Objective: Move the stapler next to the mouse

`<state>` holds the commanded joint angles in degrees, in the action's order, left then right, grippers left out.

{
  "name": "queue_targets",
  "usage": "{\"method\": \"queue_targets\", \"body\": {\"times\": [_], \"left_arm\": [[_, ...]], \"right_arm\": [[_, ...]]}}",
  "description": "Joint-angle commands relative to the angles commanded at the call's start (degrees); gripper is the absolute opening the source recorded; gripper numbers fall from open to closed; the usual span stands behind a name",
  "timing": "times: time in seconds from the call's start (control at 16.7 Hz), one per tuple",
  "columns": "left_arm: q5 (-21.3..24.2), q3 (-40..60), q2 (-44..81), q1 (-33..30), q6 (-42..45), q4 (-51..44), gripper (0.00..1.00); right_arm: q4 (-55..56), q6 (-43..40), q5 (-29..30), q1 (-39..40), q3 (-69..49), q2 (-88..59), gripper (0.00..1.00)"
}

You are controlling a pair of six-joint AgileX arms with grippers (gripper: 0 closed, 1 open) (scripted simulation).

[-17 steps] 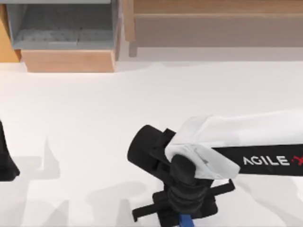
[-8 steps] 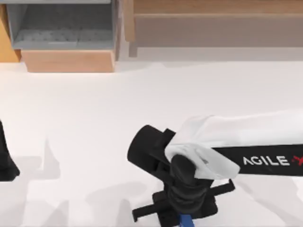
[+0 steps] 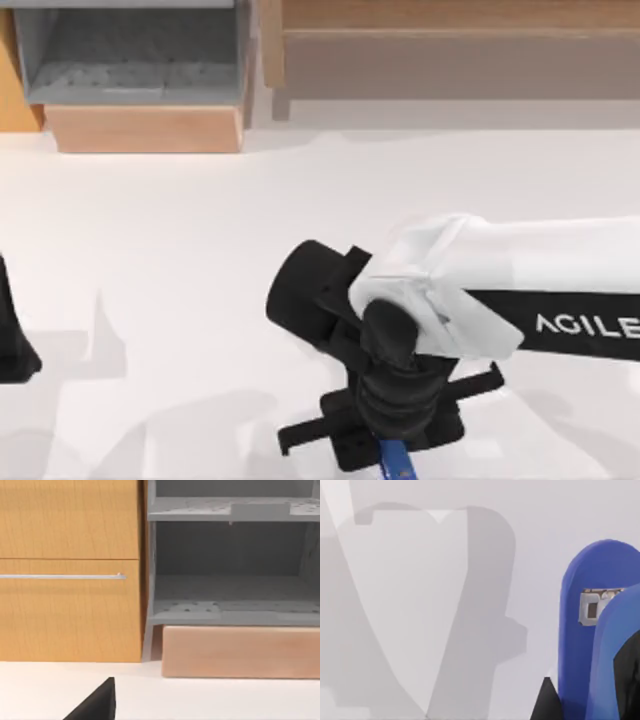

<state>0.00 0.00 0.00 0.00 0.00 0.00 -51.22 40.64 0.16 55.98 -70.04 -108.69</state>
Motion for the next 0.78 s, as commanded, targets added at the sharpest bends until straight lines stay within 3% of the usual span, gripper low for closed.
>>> {"method": "queue_targets", "body": {"times": [0.42,0.6,0.78], "left_arm": [[0.0,0.0,0.0,0.0,0.0,0.0,1.00],[0.0,0.0,0.0,0.0,0.0,0.0,1.00],[0.0,0.0,0.0,0.0,0.0,0.0,1.00]], "right_arm": [[0.4,-3.5,0.1,-3.6,-0.5,0.2,0.00],[0.8,-10.8,0.0,-12.5,-1.2,0.1,0.00],[1.5,-20.8,0.1,-26.6,-1.3,-0.2,0.00]]}}
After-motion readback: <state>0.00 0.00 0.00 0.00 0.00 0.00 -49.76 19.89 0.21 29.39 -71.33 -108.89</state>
